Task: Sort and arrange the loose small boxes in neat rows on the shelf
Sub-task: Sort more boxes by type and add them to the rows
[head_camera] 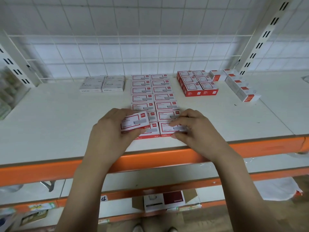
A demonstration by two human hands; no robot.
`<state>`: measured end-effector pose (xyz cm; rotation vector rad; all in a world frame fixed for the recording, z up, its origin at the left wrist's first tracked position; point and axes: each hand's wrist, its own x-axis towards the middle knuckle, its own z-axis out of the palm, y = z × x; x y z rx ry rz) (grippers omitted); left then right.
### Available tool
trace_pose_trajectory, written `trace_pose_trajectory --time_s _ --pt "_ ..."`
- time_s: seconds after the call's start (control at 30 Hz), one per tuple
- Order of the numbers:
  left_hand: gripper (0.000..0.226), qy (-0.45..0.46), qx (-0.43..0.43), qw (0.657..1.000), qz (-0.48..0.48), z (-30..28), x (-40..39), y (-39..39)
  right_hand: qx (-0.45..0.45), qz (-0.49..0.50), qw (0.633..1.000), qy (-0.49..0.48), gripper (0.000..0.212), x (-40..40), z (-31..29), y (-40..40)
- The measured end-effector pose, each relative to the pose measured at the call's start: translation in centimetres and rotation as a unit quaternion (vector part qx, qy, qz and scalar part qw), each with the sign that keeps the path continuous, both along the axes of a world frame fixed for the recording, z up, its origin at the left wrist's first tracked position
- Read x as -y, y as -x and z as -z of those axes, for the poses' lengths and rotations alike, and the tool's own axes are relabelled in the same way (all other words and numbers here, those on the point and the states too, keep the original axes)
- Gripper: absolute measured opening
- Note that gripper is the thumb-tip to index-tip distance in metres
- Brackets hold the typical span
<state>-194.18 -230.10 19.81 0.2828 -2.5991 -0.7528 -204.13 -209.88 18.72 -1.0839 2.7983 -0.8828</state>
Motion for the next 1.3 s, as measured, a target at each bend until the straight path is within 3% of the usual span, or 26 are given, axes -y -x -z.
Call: trace_pose_trajectory --time_s 0.37,0.8,1.3 --pt "0.058 0.045 0.07 0.994 0.067 0.9 0.3 -1.4 -0.004 -0.001 1.0 -0.005 0.031 -0.3 0.2 -0.3" --pt "0.048 -0.017 0.062 0.997 0.052 0.5 -0.5 -2.7 -0.015 0.002 1.0 0.001 0.029 -0.4 0.5 -0.6" --pt "0.051 0.013 0.114 0.987 0.112 -0.1 -2.2 -2.5 0.002 0.006 1.0 -0.014 0.034 -1.2 -0.1 -1.4"
